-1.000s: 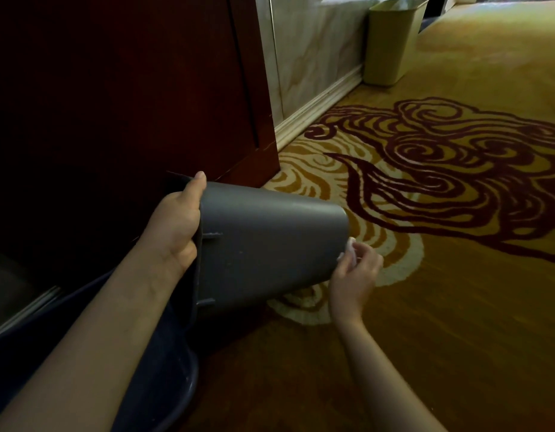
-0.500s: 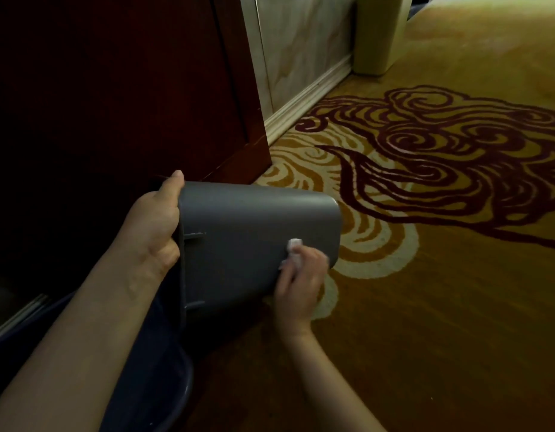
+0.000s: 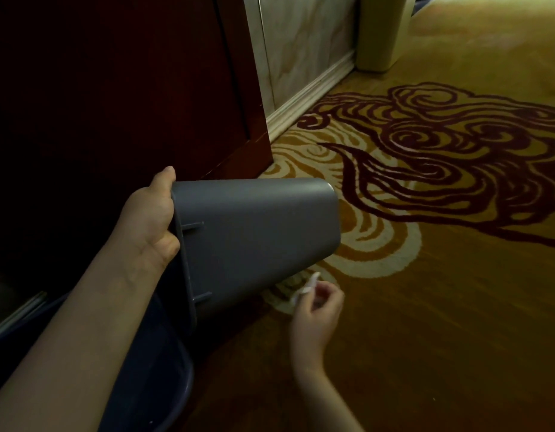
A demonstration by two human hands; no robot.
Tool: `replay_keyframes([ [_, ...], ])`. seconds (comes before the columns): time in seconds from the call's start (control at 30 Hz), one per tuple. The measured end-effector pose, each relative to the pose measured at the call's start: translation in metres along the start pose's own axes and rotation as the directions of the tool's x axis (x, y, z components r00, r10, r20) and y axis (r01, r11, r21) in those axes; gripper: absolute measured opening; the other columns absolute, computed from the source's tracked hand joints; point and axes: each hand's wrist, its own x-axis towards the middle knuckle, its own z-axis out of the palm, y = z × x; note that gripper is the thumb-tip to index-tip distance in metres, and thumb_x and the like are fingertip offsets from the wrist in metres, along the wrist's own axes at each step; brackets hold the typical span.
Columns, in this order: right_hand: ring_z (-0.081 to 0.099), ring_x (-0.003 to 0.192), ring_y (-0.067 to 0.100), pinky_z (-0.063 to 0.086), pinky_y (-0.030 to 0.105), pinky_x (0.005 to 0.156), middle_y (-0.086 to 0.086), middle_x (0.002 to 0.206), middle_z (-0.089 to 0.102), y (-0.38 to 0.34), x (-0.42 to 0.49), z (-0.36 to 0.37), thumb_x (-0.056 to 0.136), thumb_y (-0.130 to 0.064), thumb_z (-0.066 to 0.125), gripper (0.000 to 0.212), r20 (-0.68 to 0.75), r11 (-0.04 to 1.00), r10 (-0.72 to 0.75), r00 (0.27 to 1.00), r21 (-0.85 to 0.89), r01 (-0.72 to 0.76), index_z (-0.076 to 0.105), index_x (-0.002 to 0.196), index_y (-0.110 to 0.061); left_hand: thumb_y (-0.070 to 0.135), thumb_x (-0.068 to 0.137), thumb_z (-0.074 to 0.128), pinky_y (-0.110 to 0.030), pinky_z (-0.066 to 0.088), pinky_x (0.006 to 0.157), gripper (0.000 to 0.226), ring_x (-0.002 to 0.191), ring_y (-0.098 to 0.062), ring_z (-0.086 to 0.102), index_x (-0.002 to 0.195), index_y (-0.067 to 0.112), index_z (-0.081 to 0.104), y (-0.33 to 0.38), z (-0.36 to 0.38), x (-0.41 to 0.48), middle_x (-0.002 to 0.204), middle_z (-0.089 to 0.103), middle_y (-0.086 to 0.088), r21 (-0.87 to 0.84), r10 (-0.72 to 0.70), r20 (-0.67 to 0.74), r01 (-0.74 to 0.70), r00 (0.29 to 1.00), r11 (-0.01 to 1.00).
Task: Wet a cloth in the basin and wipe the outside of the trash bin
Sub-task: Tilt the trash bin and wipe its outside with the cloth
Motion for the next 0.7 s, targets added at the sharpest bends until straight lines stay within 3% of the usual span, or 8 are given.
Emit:
replay_keyframes([
  [0.07,0.057,0.081,0.003,0.048,0.013,0.059,-0.007,0.098,0.052,-0.008,-0.018,0.017,0.091,-0.015,0.051,0.02,0.064,0.999,-0.042,0.997,0.029,0.04,0.048,0.095,-0.034,0.041,0.091,0.051,-0.032,0.05,0.057,0.027,0.075,-0.017,0.067,0.088,0.016,0.058,-0.002,0.0,-0.001,0.084,0.067,-0.003,0.008,-0.008,-0.001,0.008,1.0,1.0],
  [0.13,0.054,0.081,0.005,0.047,0.011,0.062,-0.004,0.098,0.05,-0.018,-0.009,0.03,0.092,-0.017,0.05,0.01,0.012,0.996,-0.076,0.997,0.05,0.075,0.049,0.095,-0.027,0.042,0.091,0.05,-0.033,0.05,0.058,0.028,0.078,-0.019,0.067,0.089,0.015,0.059,-0.004,-0.001,-0.003,0.085,0.068,-0.004,0.038,-0.009,0.013,0.008,1.0,0.999],
  [0.23,0.053,0.085,0.014,0.042,0.016,0.062,0.004,0.104,0.05,-0.027,0.036,0.035,0.093,-0.019,0.048,0.006,-0.134,0.999,0.027,0.991,0.046,-0.021,0.05,0.099,-0.016,0.04,0.093,0.048,-0.032,0.05,0.056,0.028,0.071,-0.017,0.068,0.085,0.016,0.06,-0.007,-0.003,-0.008,0.079,0.069,-0.004,0.063,0.005,0.022,-0.007,1.0,0.998],
  [0.3,0.052,0.084,0.013,0.041,0.018,0.061,0.007,0.11,0.05,-0.028,0.068,0.03,0.093,-0.018,0.05,0.009,-0.147,0.994,0.102,0.984,0.053,-0.095,0.048,0.101,-0.013,0.037,0.094,0.047,-0.029,0.049,0.054,0.027,0.057,-0.011,0.07,0.083,0.017,0.061,-0.008,-0.004,-0.012,0.065,0.072,0.001,0.063,0.023,0.035,-0.026,0.999,0.998],
  [0.37,0.054,0.089,0.016,0.044,0.021,0.066,0.008,0.113,0.05,-0.028,0.093,0.023,0.092,-0.017,0.051,0.013,-0.089,0.991,0.135,0.987,0.003,-0.135,0.047,0.104,-0.013,0.031,0.095,0.046,-0.027,0.05,0.053,0.026,0.049,-0.006,0.068,0.081,0.015,0.061,-0.01,-0.002,-0.016,0.053,0.071,0.007,0.065,0.042,0.061,-0.046,0.997,0.997],
  [0.5,0.056,0.088,0.019,0.047,0.03,0.071,0.009,0.106,0.056,-0.03,0.127,0.005,0.092,-0.019,0.051,0.017,0.11,0.969,0.23,0.967,-0.12,-0.216,0.049,0.108,-0.013,0.016,0.094,0.049,-0.017,0.049,0.039,0.021,0.046,-0.004,0.066,0.076,0.013,0.061,-0.014,0.0,-0.023,0.049,0.07,0.009,0.164,0.118,0.128,-0.138,0.985,0.977],
  [0.6,0.056,0.086,0.019,0.047,0.03,0.07,0.008,0.104,0.058,-0.037,0.14,-0.009,0.093,-0.016,0.05,0.021,0.219,0.961,0.264,0.939,-0.142,-0.237,0.052,0.113,-0.01,0.019,0.094,0.048,-0.018,0.052,0.047,0.019,0.062,-0.007,0.071,0.082,0.018,0.063,-0.014,-0.01,-0.027,0.064,0.075,0.006,0.301,0.171,0.23,-0.237,0.958,0.924],
  [0.7,0.055,0.08,0.016,0.046,0.028,0.072,0.007,0.1,0.058,-0.045,0.146,-0.023,0.093,-0.015,0.05,0.022,0.18,0.969,0.244,0.953,-0.015,-0.245,0.056,0.114,-0.01,0.02,0.095,0.048,-0.017,0.055,0.058,0.02,0.076,-0.006,0.071,0.085,0.026,0.065,-0.014,-0.027,-0.032,0.079,0.076,0.013,0.399,0.212,0.394,-0.374,0.894,0.837],
])
